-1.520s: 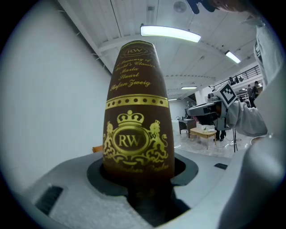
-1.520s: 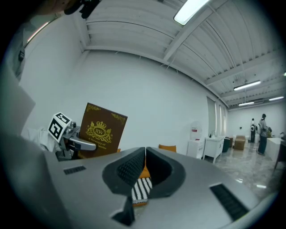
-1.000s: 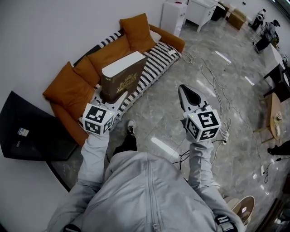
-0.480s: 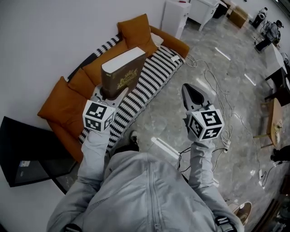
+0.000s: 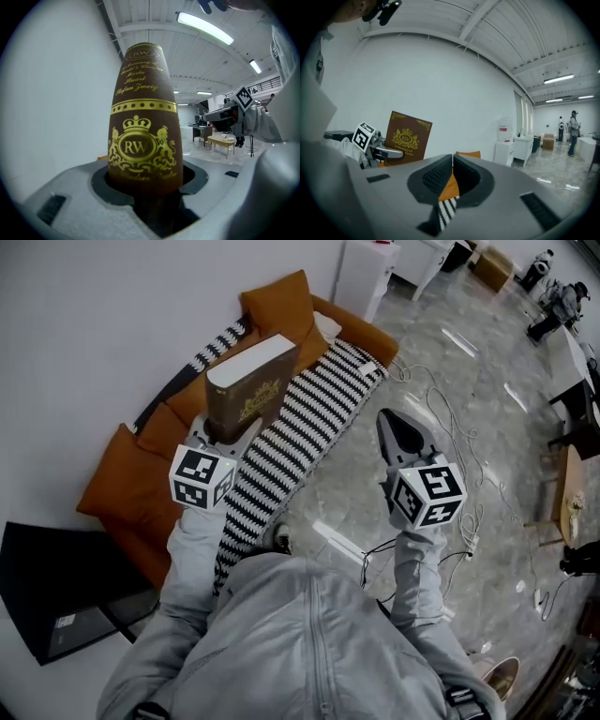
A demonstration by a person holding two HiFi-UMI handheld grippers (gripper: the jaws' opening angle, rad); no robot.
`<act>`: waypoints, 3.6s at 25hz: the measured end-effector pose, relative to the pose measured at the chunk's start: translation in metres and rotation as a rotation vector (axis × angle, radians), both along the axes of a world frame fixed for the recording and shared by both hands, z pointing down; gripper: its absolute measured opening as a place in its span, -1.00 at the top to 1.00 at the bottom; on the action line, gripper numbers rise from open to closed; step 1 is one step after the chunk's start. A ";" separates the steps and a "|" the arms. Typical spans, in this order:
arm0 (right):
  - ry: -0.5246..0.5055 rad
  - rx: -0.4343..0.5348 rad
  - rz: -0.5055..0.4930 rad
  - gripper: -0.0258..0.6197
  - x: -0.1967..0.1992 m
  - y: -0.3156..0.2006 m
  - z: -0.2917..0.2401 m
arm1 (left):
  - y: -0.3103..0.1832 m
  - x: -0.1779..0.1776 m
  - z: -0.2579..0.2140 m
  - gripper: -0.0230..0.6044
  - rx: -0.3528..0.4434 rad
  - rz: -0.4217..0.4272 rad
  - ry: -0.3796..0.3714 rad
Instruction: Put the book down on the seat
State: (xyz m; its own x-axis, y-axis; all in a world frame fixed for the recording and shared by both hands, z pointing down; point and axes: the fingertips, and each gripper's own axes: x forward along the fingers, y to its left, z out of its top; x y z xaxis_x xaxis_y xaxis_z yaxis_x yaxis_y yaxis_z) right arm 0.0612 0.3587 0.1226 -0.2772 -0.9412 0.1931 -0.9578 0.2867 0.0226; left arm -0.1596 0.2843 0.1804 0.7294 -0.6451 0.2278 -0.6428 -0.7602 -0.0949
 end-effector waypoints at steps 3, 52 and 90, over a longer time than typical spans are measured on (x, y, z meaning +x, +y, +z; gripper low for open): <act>-0.006 -0.008 0.005 0.83 -0.001 -0.022 0.004 | -0.020 0.000 0.005 0.16 -0.008 0.009 -0.003; -0.089 -0.362 -0.111 0.83 0.076 -0.390 0.215 | -0.342 0.067 0.299 0.17 -0.579 -0.074 -0.204; -0.112 -0.714 -0.230 0.83 0.042 -0.475 0.425 | -0.380 0.067 0.618 0.16 -1.023 -0.082 -0.499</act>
State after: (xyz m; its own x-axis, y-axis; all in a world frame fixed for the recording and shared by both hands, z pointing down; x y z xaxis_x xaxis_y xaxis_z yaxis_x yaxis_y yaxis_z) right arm 0.1032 -0.1164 0.5472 -0.5055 -0.5140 0.6930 -0.8575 0.3884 -0.3374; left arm -0.0922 -0.0961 0.7981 0.3742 -0.0322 0.9268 -0.7587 -0.5853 0.2860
